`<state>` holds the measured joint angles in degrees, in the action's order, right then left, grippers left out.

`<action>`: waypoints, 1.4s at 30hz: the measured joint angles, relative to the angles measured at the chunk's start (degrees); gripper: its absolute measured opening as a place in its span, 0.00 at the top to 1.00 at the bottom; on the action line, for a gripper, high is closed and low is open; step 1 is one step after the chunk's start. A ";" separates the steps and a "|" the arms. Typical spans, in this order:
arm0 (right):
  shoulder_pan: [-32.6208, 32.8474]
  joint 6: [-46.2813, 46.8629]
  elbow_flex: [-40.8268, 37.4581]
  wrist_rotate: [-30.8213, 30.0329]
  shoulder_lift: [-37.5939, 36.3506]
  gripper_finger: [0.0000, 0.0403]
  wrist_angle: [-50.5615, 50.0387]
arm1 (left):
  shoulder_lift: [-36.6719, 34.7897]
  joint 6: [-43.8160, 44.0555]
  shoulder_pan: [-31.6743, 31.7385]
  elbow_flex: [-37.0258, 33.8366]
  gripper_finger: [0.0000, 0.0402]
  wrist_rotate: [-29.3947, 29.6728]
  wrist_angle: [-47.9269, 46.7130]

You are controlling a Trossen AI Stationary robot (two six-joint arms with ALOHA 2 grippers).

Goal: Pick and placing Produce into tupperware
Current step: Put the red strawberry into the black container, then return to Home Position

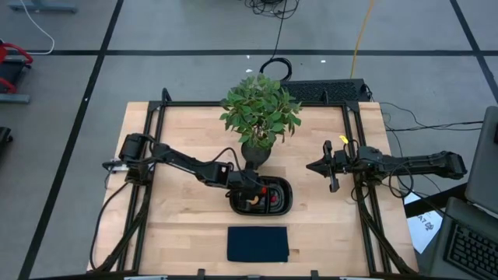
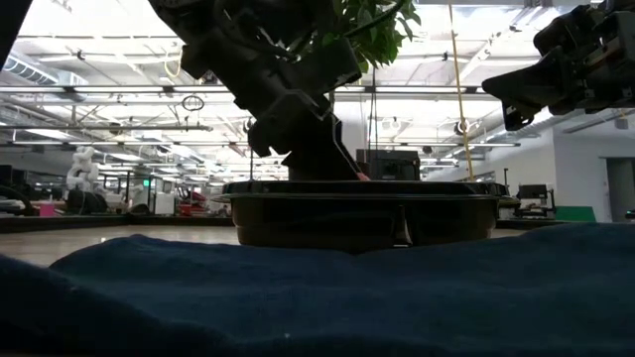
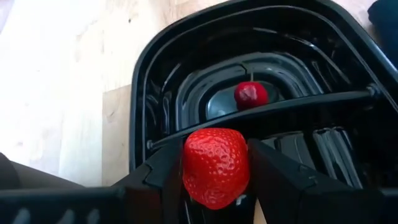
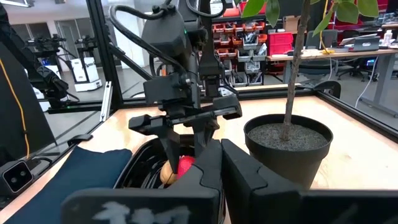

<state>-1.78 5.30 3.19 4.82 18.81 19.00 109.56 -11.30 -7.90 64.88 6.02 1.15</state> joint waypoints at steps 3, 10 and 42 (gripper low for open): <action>-0.02 0.00 0.01 0.00 0.00 1.00 0.00 | 0.00 0.03 0.00 0.00 0.59 -0.25 -0.88; 0.00 0.00 0.01 0.02 0.00 1.00 -0.02 | 0.00 0.49 0.00 0.00 0.59 -0.50 -1.85; 0.00 0.04 0.01 0.00 0.00 1.00 -0.02 | -0.04 -2.54 0.05 0.01 0.38 -2.87 -1.28</action>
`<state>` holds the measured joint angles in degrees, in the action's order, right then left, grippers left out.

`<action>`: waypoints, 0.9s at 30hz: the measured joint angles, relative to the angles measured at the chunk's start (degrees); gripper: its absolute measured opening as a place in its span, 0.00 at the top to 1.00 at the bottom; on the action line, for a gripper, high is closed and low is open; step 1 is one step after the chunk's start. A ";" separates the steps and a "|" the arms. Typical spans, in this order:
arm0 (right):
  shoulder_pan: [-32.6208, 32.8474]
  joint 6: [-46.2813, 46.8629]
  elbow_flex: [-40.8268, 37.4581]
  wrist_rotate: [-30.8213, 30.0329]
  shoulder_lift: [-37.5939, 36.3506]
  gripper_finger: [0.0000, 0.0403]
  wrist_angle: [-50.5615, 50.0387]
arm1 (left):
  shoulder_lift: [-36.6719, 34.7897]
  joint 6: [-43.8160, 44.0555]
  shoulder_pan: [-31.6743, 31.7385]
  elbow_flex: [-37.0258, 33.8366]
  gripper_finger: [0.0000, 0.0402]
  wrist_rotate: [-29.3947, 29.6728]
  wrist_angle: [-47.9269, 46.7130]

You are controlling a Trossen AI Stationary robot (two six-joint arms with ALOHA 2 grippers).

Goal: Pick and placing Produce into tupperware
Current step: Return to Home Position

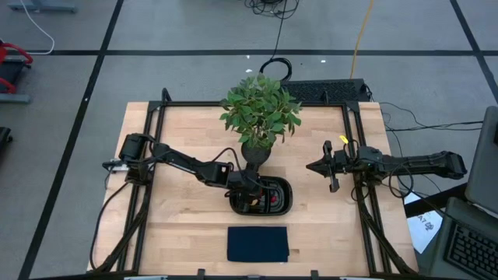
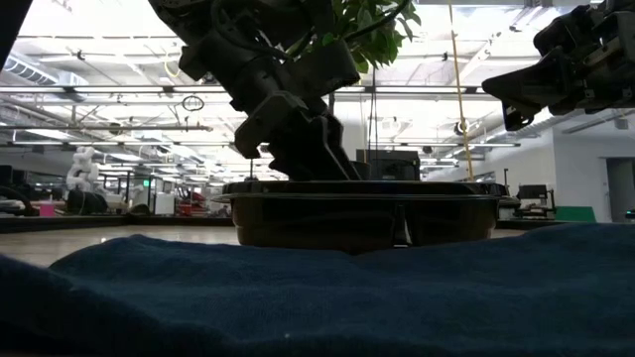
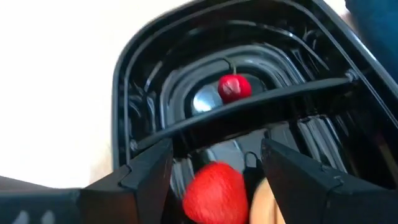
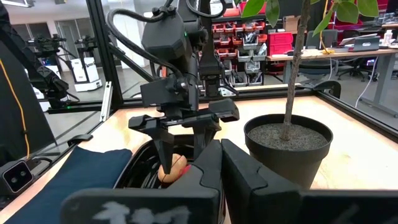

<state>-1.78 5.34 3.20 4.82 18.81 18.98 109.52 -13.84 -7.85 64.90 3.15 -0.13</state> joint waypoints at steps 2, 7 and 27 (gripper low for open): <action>-0.02 0.00 -0.02 0.02 0.00 1.00 0.00 | -0.98 -1.96 -0.17 0.16 0.38 0.33 -0.28; 0.00 0.00 0.00 0.00 0.00 1.00 0.00 | -7.05 -5.85 -1.29 1.39 0.43 4.07 -2.07; 0.00 0.00 0.00 2.63 -0.71 1.00 0.83 | -34.42 -0.88 -4.45 -12.40 0.99 20.52 -13.75</action>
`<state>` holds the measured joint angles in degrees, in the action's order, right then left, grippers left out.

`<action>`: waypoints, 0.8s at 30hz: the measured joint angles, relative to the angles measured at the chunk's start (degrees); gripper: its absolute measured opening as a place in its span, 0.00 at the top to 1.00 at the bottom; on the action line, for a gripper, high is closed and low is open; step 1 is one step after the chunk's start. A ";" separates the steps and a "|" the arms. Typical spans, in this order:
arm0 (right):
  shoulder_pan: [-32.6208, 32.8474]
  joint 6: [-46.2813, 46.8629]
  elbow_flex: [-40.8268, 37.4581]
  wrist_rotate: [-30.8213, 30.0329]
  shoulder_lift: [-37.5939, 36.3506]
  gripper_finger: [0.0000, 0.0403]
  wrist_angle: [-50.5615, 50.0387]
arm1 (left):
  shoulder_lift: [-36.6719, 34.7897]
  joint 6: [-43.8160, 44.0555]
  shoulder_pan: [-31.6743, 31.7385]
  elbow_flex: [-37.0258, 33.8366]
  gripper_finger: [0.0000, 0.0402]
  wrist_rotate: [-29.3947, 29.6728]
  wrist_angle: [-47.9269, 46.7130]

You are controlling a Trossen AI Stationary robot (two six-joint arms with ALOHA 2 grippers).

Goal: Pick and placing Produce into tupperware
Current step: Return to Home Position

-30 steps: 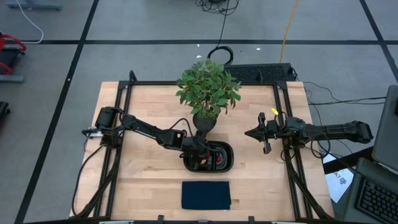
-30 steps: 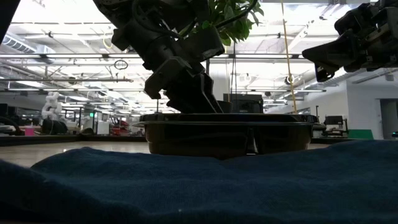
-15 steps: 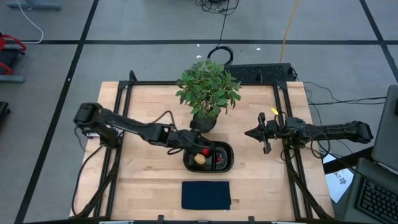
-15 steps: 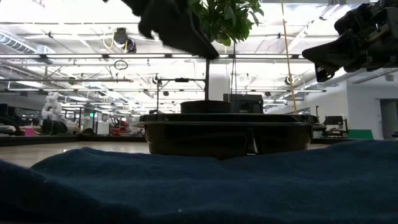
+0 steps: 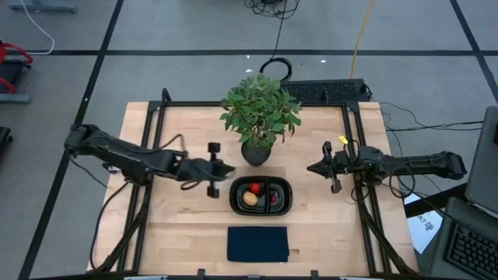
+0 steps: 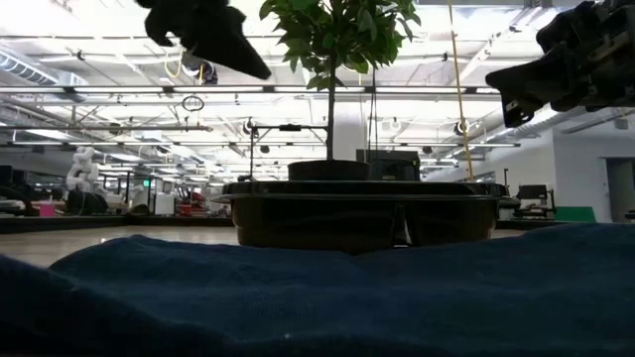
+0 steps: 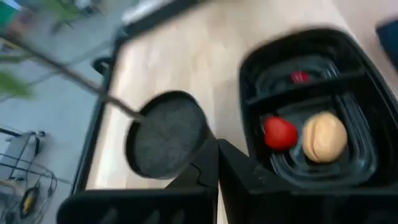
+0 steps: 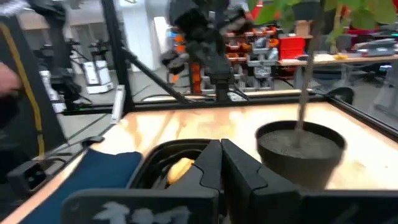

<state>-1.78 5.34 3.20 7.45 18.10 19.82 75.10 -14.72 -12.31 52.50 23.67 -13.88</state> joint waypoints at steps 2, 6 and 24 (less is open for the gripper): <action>0.02 0.00 -0.02 0.39 -0.05 1.00 1.35 | -4.81 -0.45 0.09 -6.39 0.99 -0.29 7.90; 0.02 0.00 -0.02 0.35 -0.10 1.00 2.33 | -12.88 -1.18 2.45 -18.89 1.00 -7.21 27.54; 0.00 4.98 -0.02 0.35 -1.98 1.00 3.10 | -37.01 -0.81 -4.39 -41.22 1.00 5.07 41.48</action>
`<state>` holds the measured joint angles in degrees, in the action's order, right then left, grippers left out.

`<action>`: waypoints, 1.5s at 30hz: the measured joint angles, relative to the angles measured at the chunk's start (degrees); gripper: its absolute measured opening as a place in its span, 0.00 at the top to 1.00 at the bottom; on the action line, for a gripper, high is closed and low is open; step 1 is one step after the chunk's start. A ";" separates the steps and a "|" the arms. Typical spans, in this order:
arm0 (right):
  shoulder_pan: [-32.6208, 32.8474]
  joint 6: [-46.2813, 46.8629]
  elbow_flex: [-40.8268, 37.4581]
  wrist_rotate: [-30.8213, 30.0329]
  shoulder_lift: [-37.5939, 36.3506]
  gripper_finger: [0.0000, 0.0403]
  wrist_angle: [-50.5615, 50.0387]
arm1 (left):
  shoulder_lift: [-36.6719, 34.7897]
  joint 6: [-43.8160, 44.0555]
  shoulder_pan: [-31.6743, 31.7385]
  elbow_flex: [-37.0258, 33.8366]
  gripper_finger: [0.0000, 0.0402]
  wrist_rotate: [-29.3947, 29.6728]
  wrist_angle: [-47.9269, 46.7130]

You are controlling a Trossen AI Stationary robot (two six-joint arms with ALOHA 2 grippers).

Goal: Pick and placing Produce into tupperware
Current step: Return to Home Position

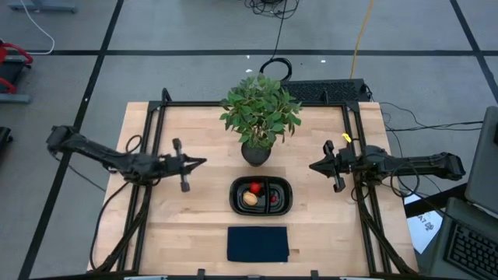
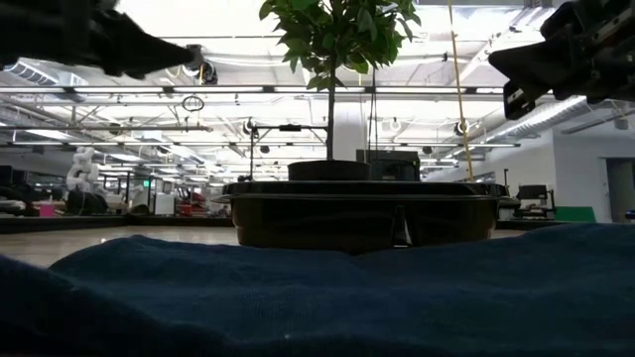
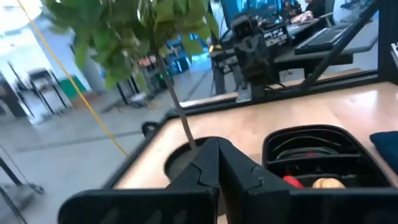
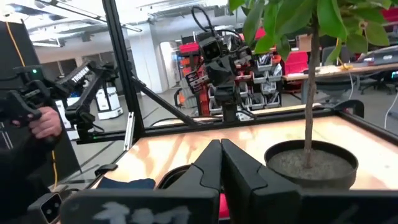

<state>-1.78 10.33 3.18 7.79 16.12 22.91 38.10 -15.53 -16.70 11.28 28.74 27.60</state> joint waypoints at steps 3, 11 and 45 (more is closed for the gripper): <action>0.00 0.57 0.00 0.00 -0.02 1.00 -0.02 | -4.61 -4.84 -4.41 -1.57 1.00 5.76 -0.01; -0.02 -1.39 0.01 0.00 0.00 1.00 0.11 | -16.18 -5.17 1.23 -1.95 1.00 0.37 -8.15; -0.02 -0.92 0.01 0.09 -0.92 1.00 -2.66 | -34.27 0.35 -1.16 -8.10 1.00 -15.14 -22.71</action>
<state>-1.80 9.41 3.19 7.88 15.20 20.26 3.82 -15.18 -17.87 3.18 13.60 4.88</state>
